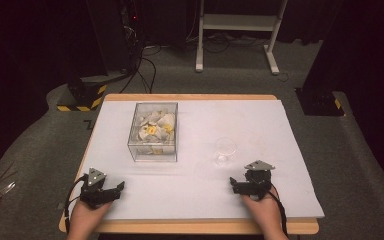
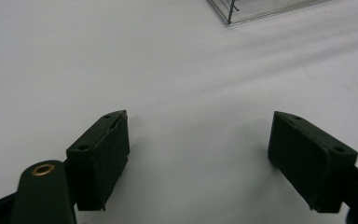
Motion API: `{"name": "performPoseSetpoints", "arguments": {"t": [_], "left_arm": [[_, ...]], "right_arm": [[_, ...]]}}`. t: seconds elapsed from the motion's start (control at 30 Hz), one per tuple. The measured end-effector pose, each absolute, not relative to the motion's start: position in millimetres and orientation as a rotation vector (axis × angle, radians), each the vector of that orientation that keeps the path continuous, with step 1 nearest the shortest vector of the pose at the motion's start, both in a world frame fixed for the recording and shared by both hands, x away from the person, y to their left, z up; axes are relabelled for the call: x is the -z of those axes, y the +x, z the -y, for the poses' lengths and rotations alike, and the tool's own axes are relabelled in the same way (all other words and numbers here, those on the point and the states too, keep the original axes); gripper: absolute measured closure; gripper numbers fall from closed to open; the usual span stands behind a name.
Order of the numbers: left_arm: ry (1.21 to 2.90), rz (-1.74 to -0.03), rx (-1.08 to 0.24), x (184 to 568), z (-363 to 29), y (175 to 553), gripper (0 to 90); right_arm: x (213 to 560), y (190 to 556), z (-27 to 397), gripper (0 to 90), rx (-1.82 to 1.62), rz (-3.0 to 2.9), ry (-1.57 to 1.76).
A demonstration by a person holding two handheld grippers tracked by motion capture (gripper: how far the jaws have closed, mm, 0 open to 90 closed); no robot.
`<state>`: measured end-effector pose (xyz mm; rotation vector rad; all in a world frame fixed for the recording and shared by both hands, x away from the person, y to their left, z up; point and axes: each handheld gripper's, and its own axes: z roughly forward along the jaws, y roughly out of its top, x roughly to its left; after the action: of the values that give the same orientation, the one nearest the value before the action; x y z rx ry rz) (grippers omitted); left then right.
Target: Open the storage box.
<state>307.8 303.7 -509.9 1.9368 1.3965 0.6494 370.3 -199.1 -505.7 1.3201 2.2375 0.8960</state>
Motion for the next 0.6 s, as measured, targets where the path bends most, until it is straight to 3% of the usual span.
{"name": "performPoseSetpoints", "arguments": {"t": [0.6], "left_arm": [[1.933, -1.396, -0.638, 509.9, -304.1, 308.3, 20.7]], "right_arm": [[504.2, 366.5, 195.2, 9.4, -0.866, -2.205, 1.358]]}}
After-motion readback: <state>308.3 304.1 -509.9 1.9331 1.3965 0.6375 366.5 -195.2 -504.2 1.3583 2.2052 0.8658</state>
